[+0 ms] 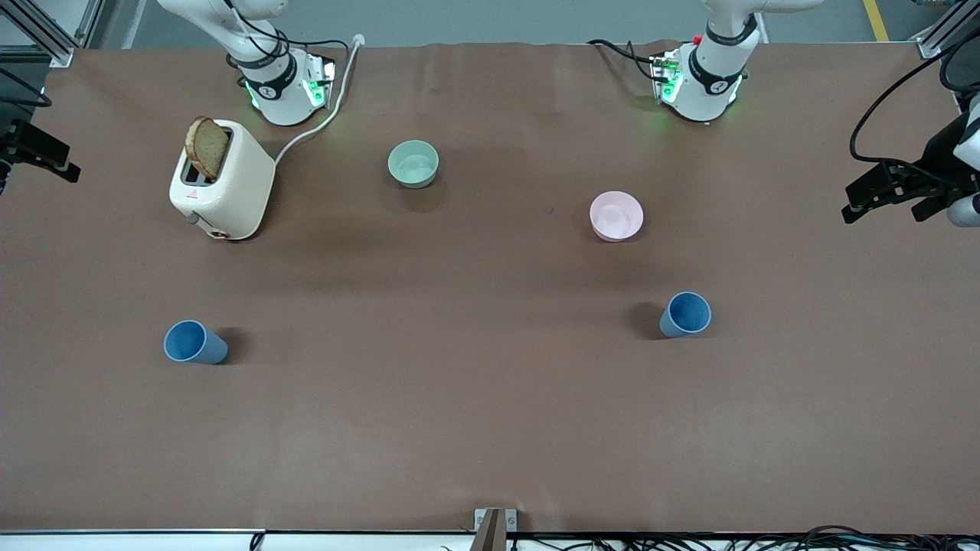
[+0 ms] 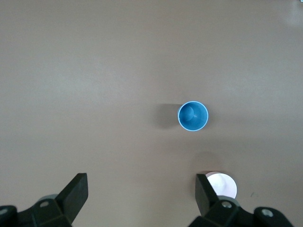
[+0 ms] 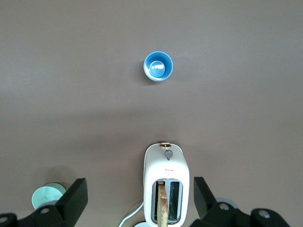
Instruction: Stack blue cups with both arms
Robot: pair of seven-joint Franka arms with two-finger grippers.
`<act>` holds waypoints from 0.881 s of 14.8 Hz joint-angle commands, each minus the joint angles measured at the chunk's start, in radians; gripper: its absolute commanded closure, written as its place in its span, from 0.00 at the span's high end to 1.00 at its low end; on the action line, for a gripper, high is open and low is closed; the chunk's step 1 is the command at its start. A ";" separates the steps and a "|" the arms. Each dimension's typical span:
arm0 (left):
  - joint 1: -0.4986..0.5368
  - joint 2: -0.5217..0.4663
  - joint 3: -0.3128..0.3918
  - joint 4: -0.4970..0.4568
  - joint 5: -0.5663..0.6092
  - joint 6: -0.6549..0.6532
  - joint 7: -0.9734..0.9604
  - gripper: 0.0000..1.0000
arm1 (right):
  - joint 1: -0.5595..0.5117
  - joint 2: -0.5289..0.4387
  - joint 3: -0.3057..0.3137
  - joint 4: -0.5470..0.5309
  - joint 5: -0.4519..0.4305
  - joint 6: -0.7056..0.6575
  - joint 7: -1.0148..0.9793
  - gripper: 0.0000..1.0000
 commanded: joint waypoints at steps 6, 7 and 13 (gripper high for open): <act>0.005 0.009 -0.002 0.025 0.014 -0.022 0.008 1.00 | -0.017 -0.009 0.013 -0.013 -0.019 -0.007 -0.008 0.99; 0.003 0.009 -0.002 0.023 0.014 -0.022 0.007 1.00 | -0.018 -0.009 0.013 -0.011 -0.019 -0.015 -0.008 0.99; -0.001 0.004 -0.005 0.025 0.015 -0.042 -0.001 1.00 | -0.023 -0.004 0.011 -0.011 -0.011 0.000 -0.008 0.99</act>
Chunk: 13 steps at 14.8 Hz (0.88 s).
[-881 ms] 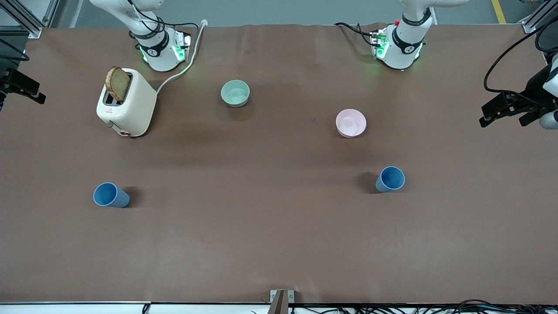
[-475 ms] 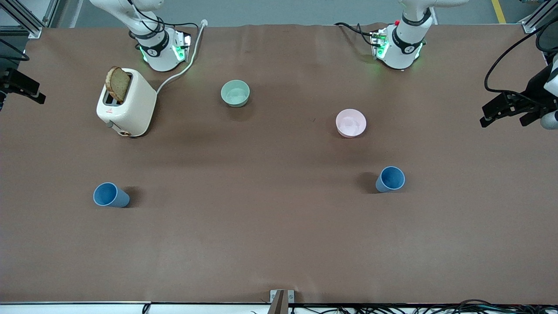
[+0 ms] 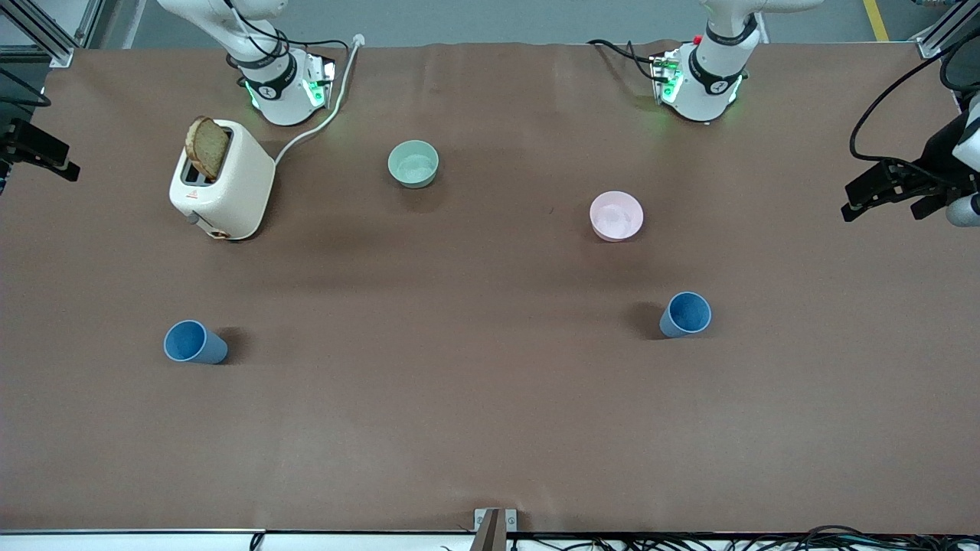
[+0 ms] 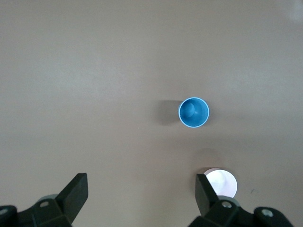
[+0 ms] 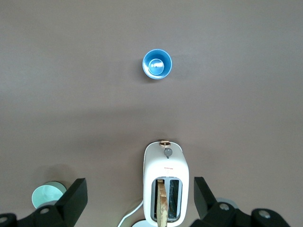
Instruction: Stack blue cups with both arms
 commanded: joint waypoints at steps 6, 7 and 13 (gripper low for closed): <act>-0.015 0.087 -0.011 0.035 0.004 -0.017 0.014 1.00 | -0.048 0.007 0.012 -0.188 -0.011 0.251 -0.011 0.98; -0.019 0.093 -0.026 0.035 0.007 -0.013 0.014 1.00 | -0.054 0.010 0.012 -0.230 -0.011 0.297 -0.011 0.98; -0.065 0.323 -0.033 0.037 0.012 0.041 0.011 1.00 | -0.103 0.134 0.010 -0.301 -0.002 0.473 -0.083 0.97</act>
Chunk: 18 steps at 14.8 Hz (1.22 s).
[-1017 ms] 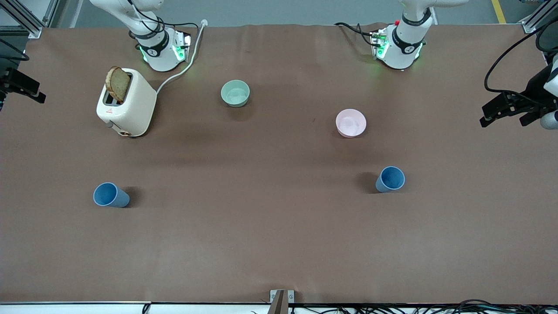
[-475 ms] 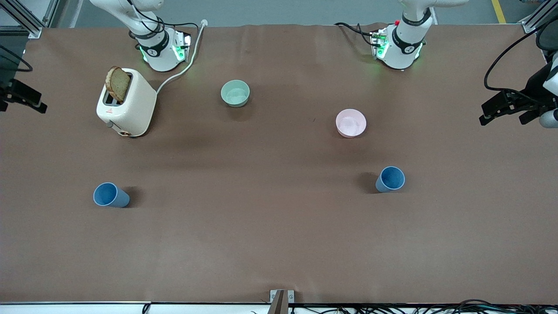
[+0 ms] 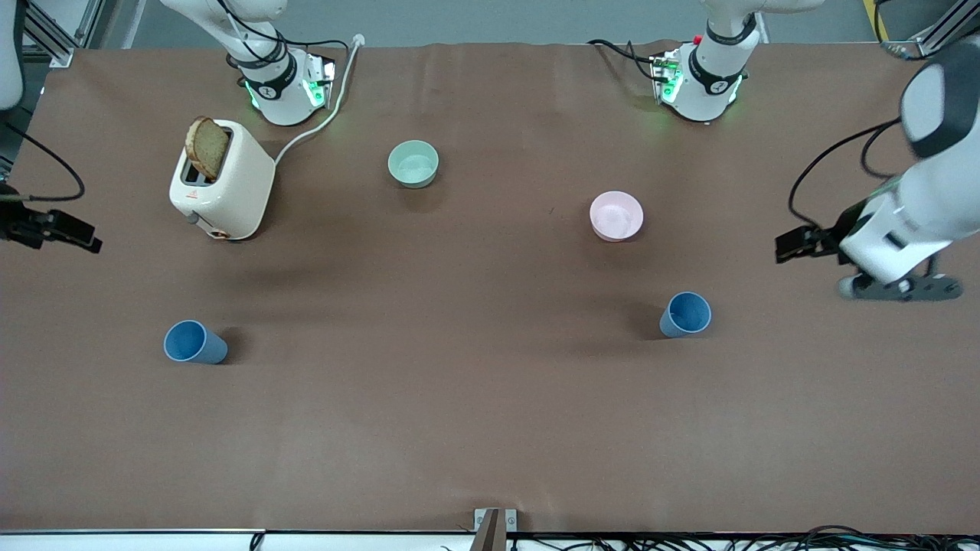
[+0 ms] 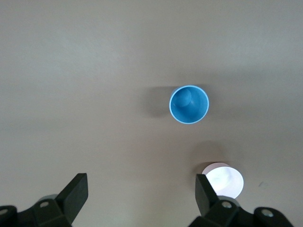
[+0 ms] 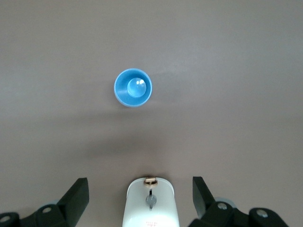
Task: Stack blue cups with both arms
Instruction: 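Reach the left gripper and the right gripper toward the blue cups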
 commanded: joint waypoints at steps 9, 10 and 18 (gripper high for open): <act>-0.023 0.276 -0.024 -0.108 0.004 0.320 -0.005 1.00 | -0.013 0.308 0.016 -0.019 -0.002 0.358 -0.026 0.97; -0.023 0.276 -0.026 -0.136 0.003 0.357 -0.005 1.00 | -0.014 0.331 0.016 -0.017 -0.002 0.391 -0.026 0.97; -0.028 0.305 -0.029 -0.184 0.006 0.467 0.004 0.60 | -0.027 0.454 0.017 -0.010 0.001 0.524 -0.026 0.96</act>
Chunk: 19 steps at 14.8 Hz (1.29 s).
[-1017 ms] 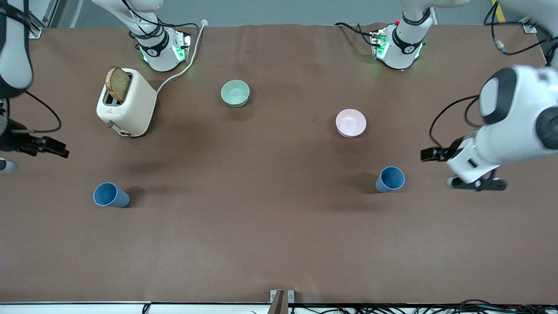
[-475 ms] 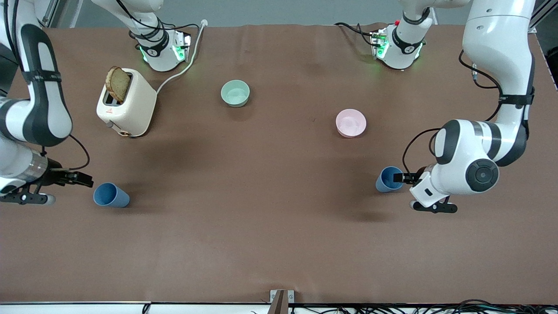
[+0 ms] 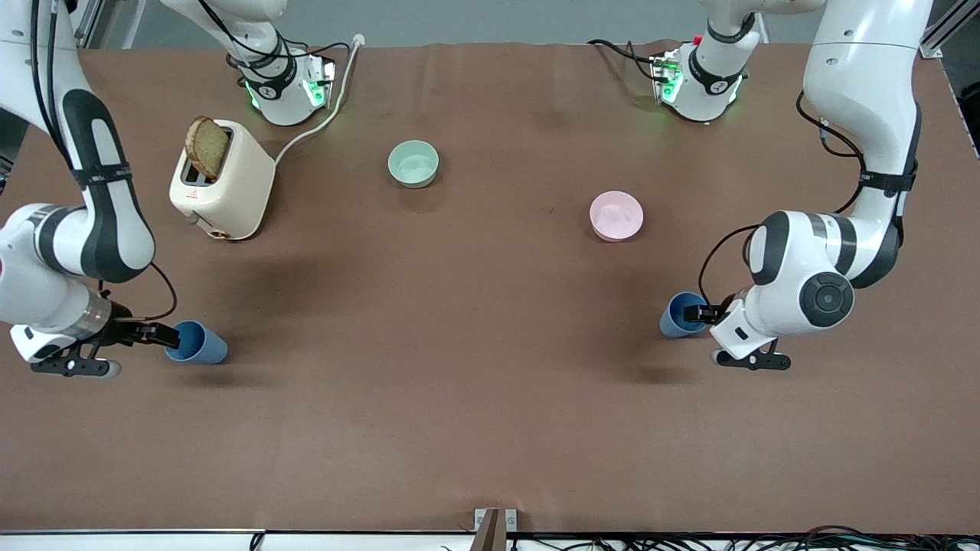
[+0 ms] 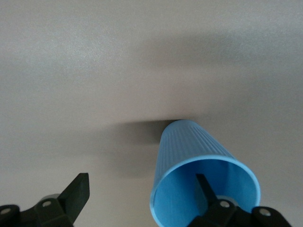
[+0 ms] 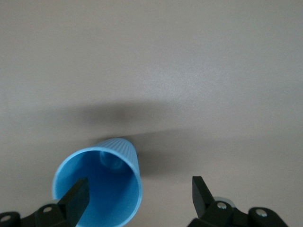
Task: Stack blue cups with both arms
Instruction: 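Close the left gripper and the right gripper around the blue cups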
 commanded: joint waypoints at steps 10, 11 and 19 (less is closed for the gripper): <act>0.000 -0.015 -0.020 0.044 0.015 0.009 0.010 0.00 | -0.012 0.066 0.020 0.005 0.020 0.027 -0.013 0.33; -0.002 -0.018 -0.027 0.070 0.015 0.009 0.008 0.00 | -0.015 0.066 0.023 0.005 0.024 0.018 -0.013 0.23; -0.271 0.106 -0.047 0.392 -0.021 -0.103 -0.006 0.00 | -0.014 0.050 0.026 0.005 0.073 -0.025 -0.015 0.01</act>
